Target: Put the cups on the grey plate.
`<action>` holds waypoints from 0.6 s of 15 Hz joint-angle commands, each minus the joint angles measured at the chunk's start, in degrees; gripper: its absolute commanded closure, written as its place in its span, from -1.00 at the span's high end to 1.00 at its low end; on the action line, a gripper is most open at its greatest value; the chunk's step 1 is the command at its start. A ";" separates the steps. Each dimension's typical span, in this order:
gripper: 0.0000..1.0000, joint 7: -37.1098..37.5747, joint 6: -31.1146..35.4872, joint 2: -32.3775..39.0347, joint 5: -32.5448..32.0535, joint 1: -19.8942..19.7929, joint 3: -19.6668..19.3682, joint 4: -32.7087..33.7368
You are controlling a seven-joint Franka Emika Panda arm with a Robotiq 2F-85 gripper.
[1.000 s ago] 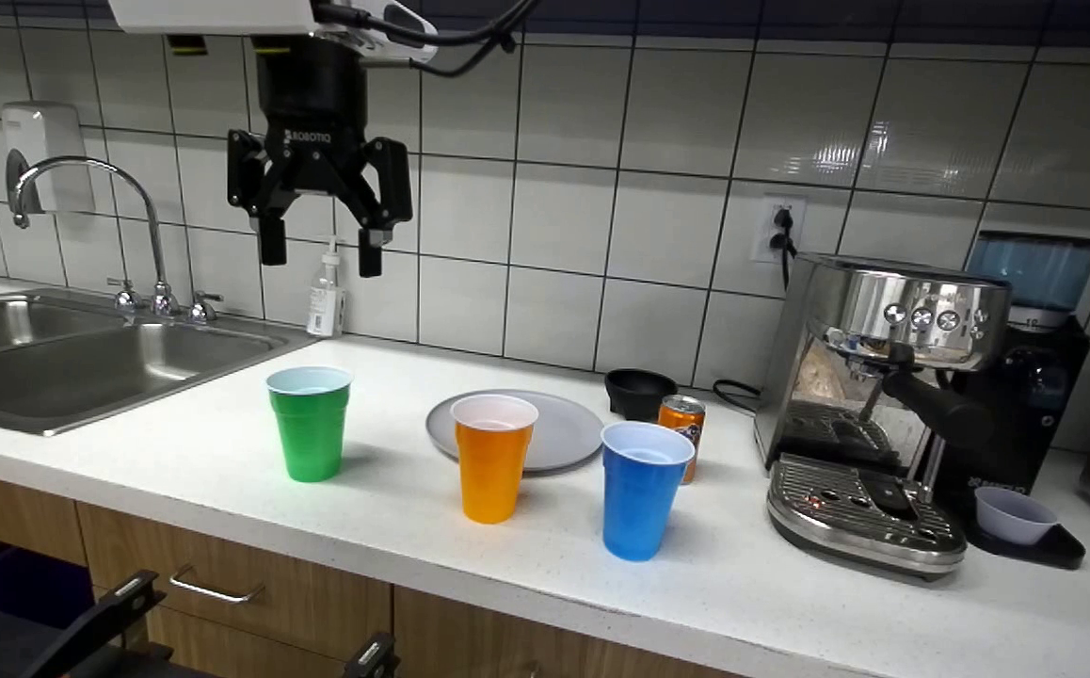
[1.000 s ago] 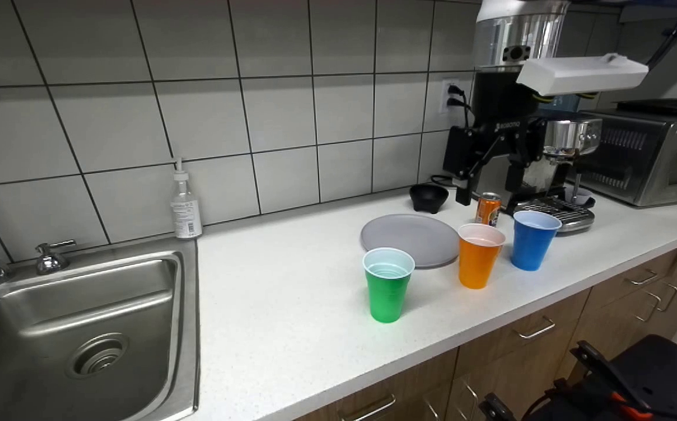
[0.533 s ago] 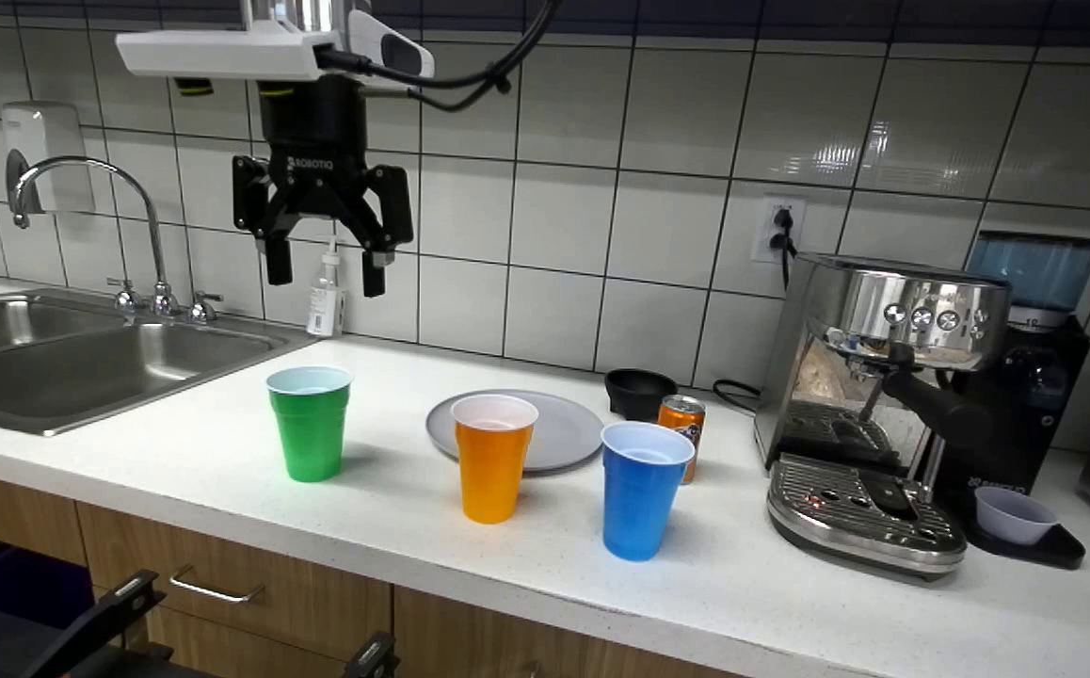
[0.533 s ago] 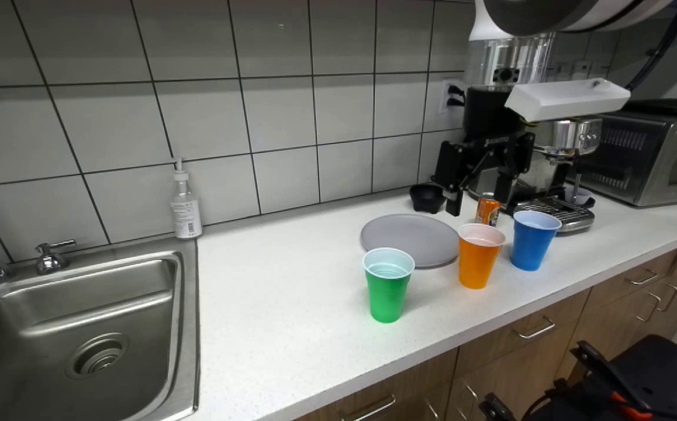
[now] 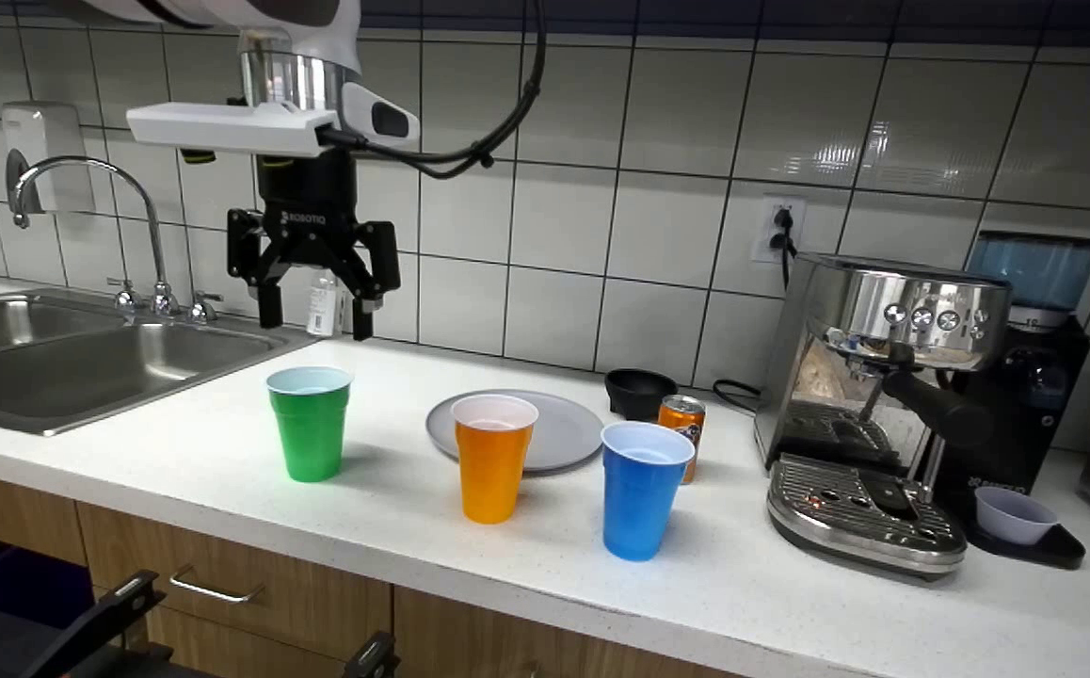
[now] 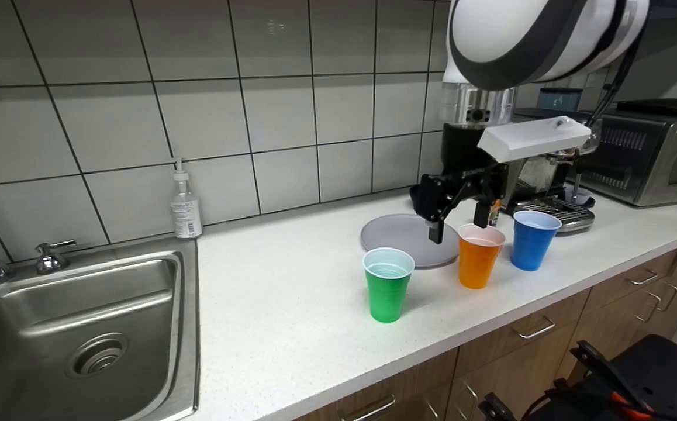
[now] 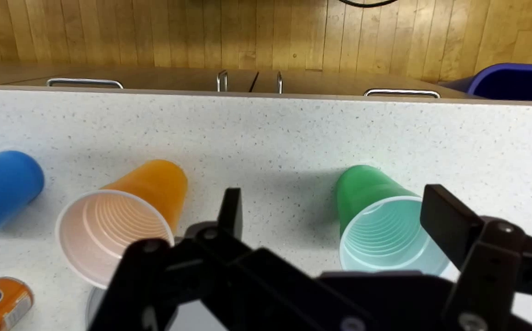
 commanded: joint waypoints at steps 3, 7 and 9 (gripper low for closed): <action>1.00 0.30 3.77 8.31 0.34 0.68 1.25 2.74; 1.00 0.80 5.50 13.67 0.33 0.53 1.52 5.88; 1.00 0.99 6.04 15.99 0.21 0.52 1.56 7.63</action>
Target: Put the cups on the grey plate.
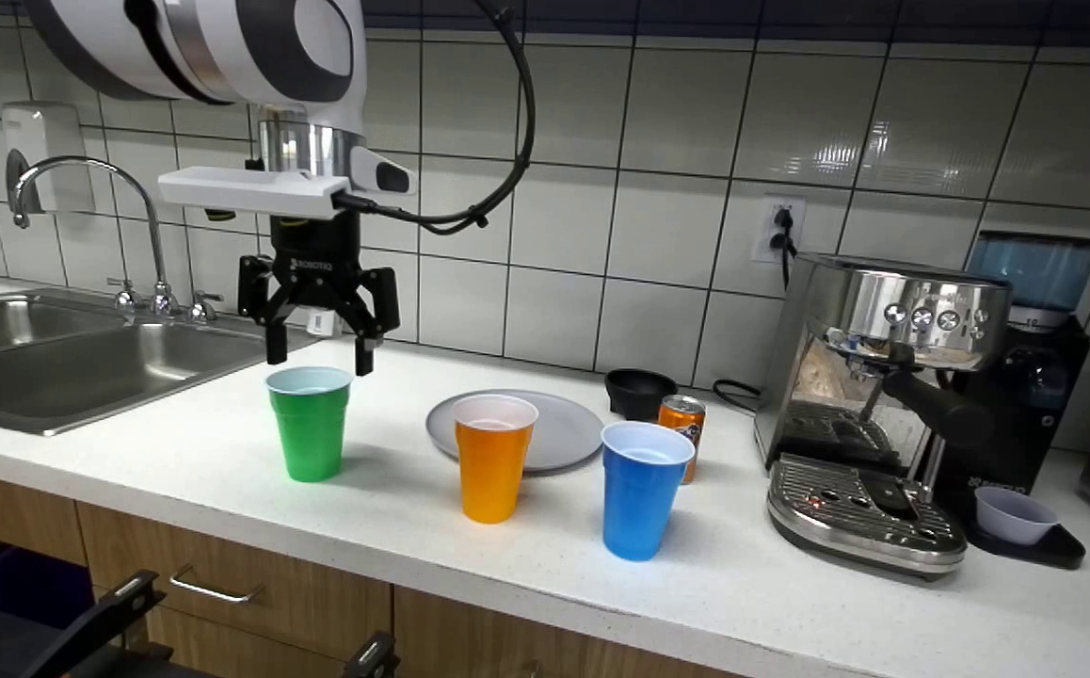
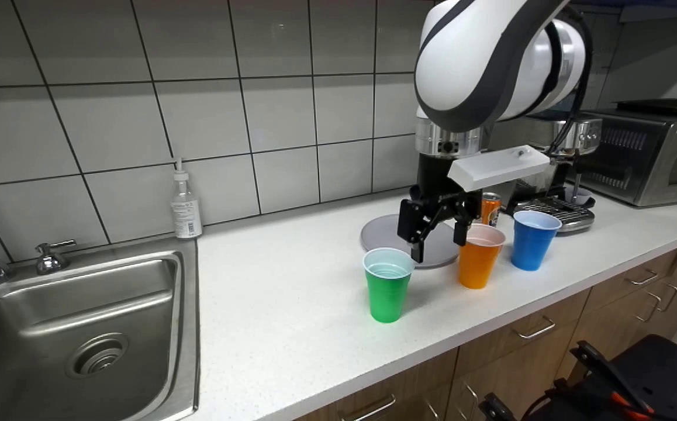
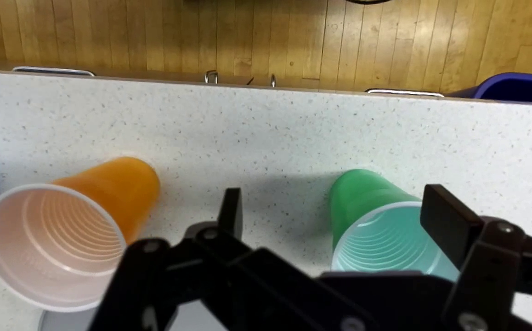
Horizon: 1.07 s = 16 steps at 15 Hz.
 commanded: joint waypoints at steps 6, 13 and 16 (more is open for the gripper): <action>1.00 1.35 0.40 10.93 -0.03 0.04 0.85 9.33; 1.00 3.78 2.66 16.49 -1.65 0.72 0.80 13.77; 1.00 4.77 2.85 18.25 -2.19 1.17 0.59 14.97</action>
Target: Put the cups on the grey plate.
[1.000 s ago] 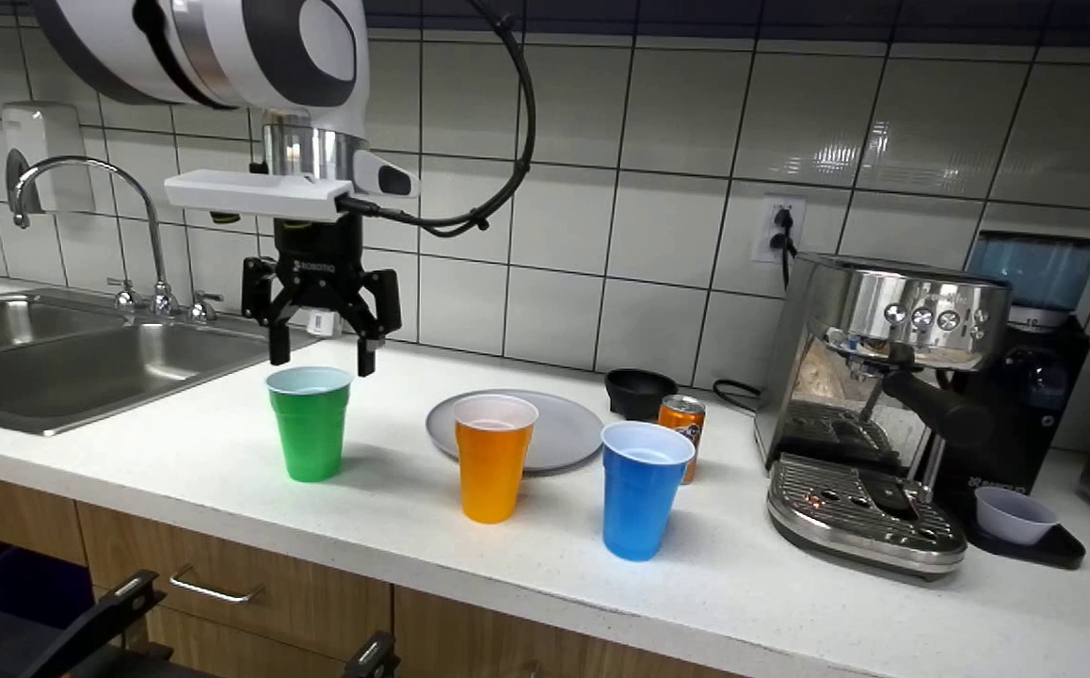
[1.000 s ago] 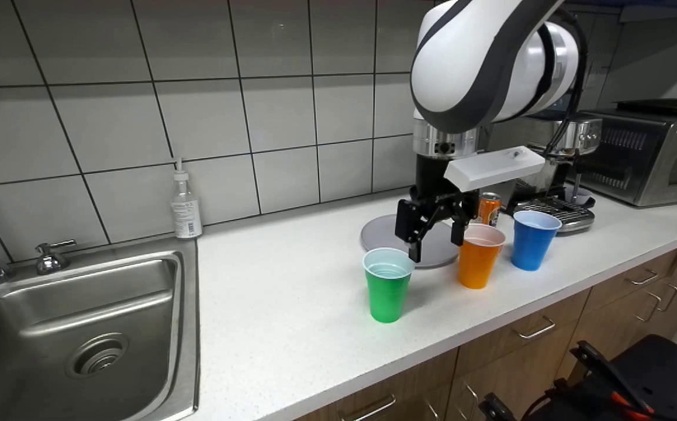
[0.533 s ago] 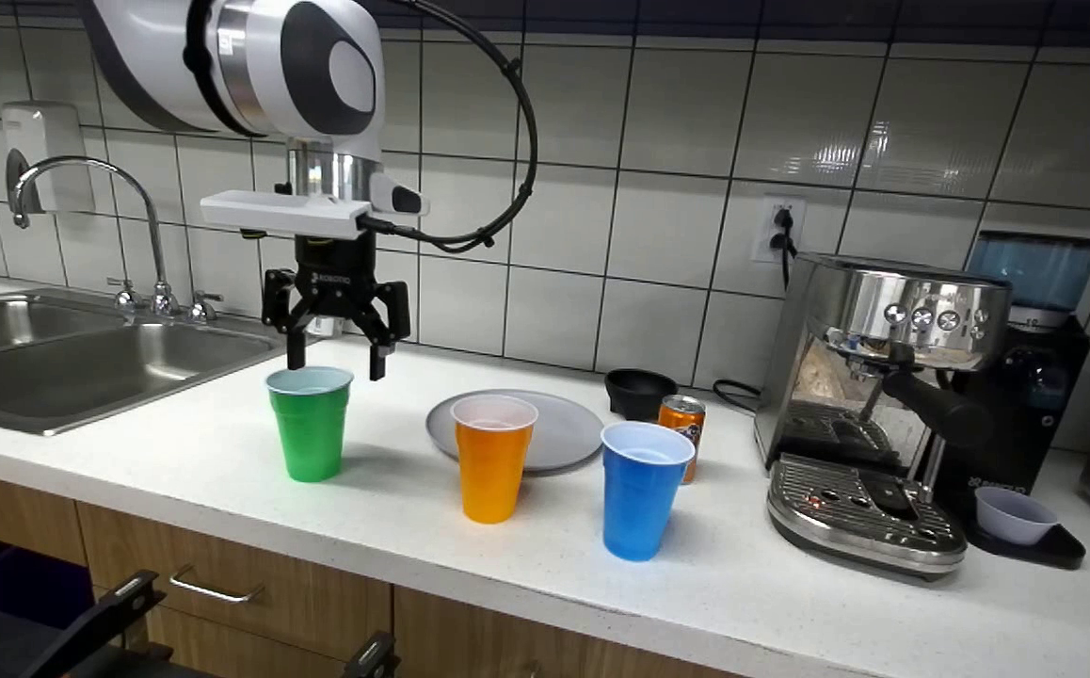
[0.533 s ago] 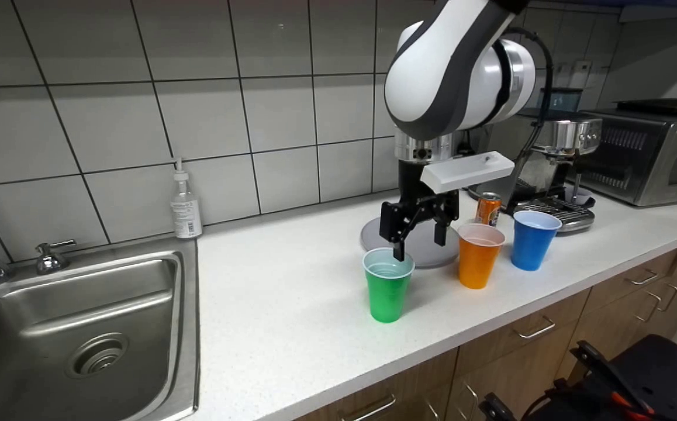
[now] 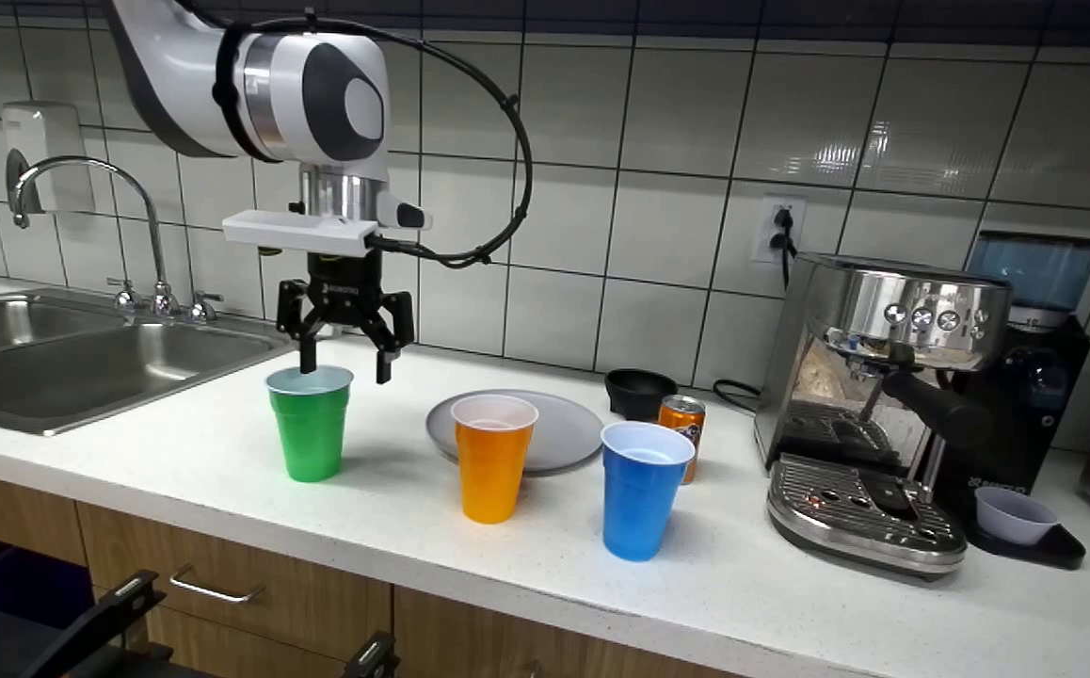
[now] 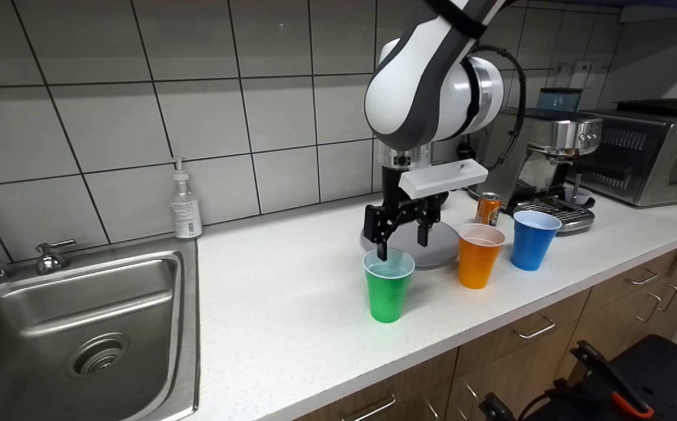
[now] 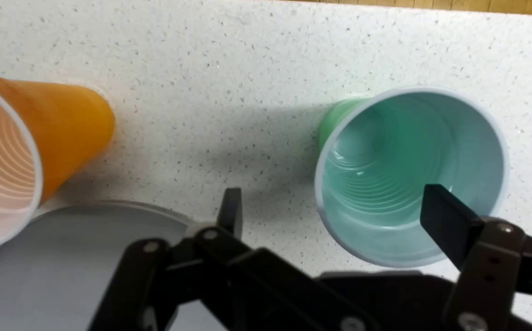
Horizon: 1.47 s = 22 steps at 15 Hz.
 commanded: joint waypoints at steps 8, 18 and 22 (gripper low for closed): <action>0.50 3.89 -0.89 4.35 -1.40 0.81 0.22 3.96; -0.94 3.43 -1.89 4.30 -0.35 0.53 0.22 4.24; -0.99 3.48 -2.21 3.67 0.12 0.46 0.23 4.04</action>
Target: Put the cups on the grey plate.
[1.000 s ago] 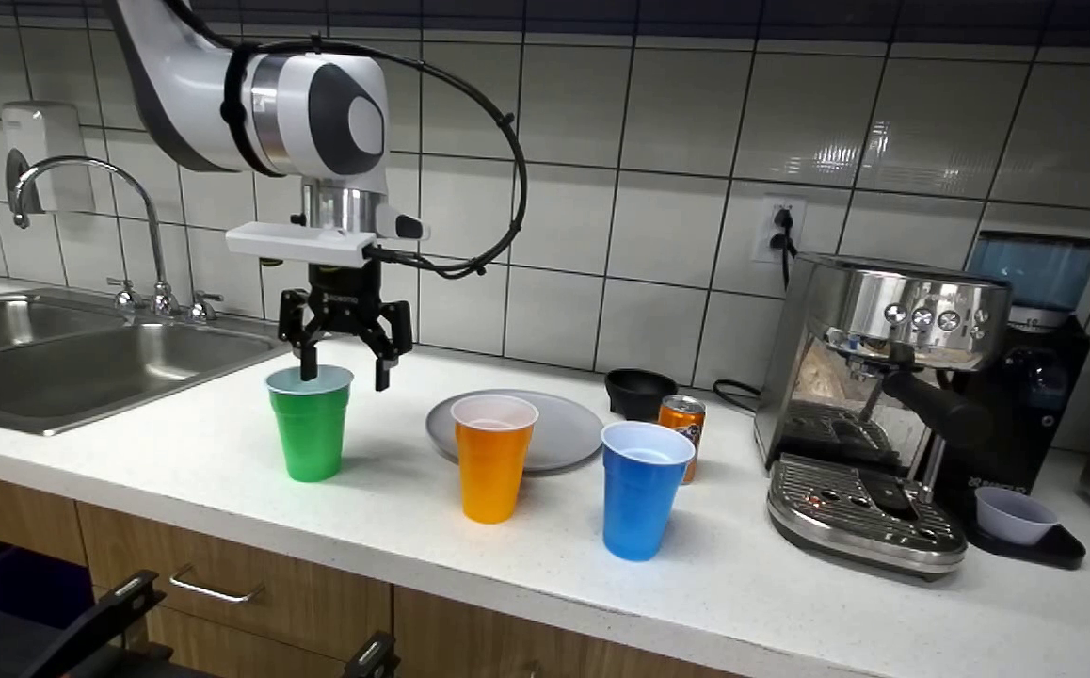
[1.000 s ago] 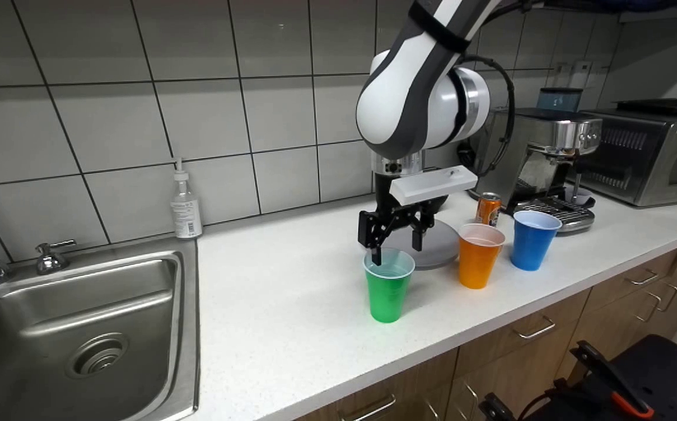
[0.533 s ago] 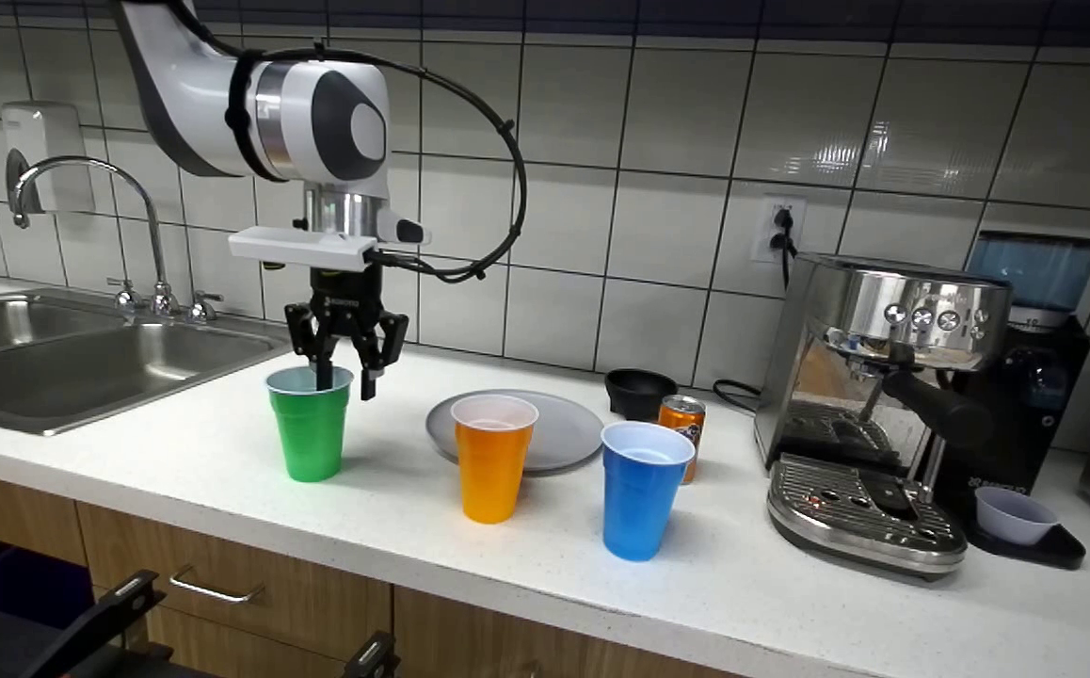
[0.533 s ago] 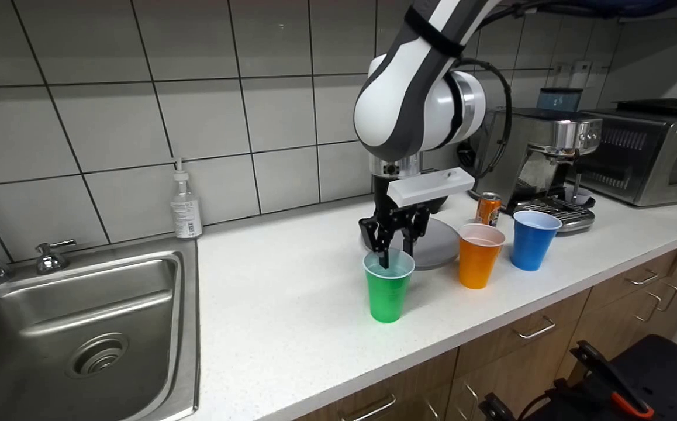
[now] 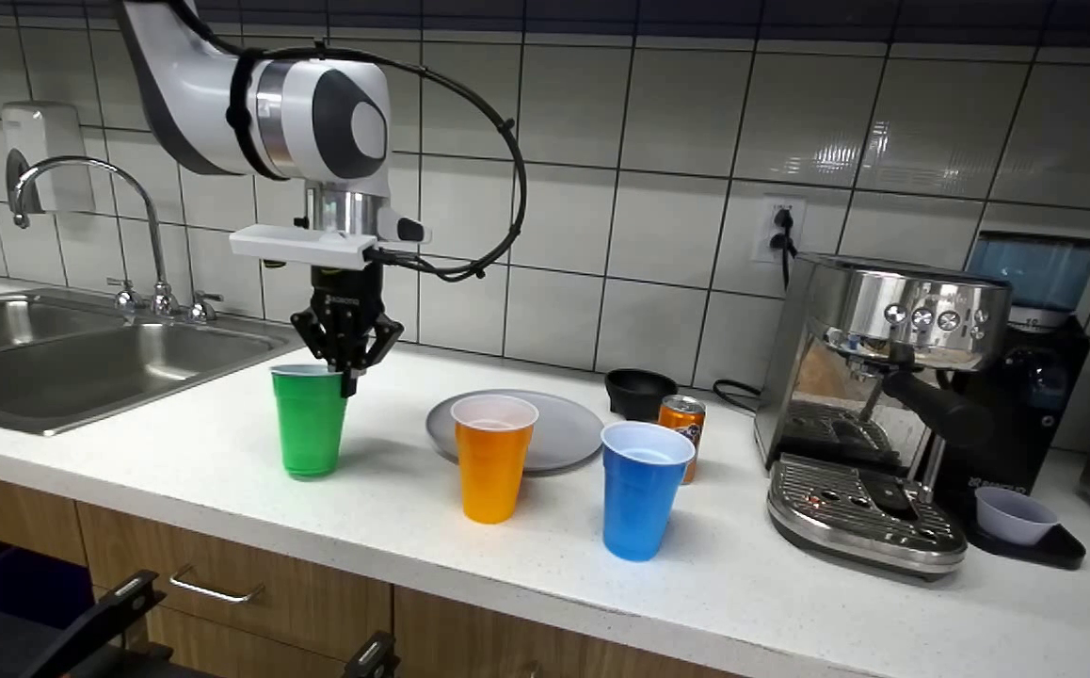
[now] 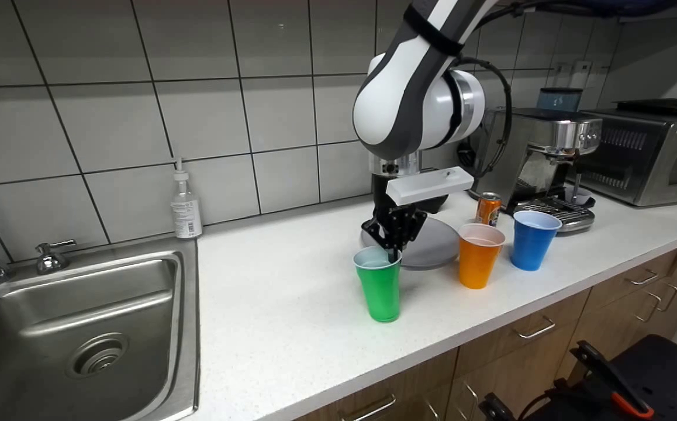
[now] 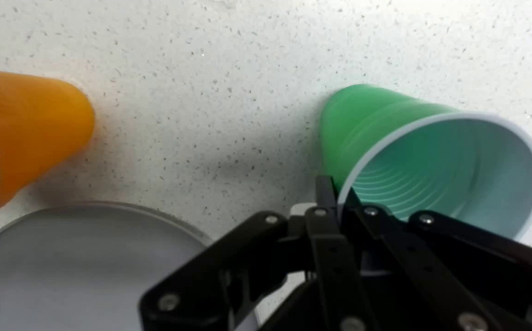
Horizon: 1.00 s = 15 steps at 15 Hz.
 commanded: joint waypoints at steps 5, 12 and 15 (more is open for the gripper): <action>-0.98 0.05 -3.36 -4.03 3.37 -0.66 0.62 -0.21; -0.98 2.58 -1.48 -7.20 5.62 -1.59 -0.64 0.87; -0.98 5.72 0.23 -6.25 4.75 -2.35 -1.54 2.55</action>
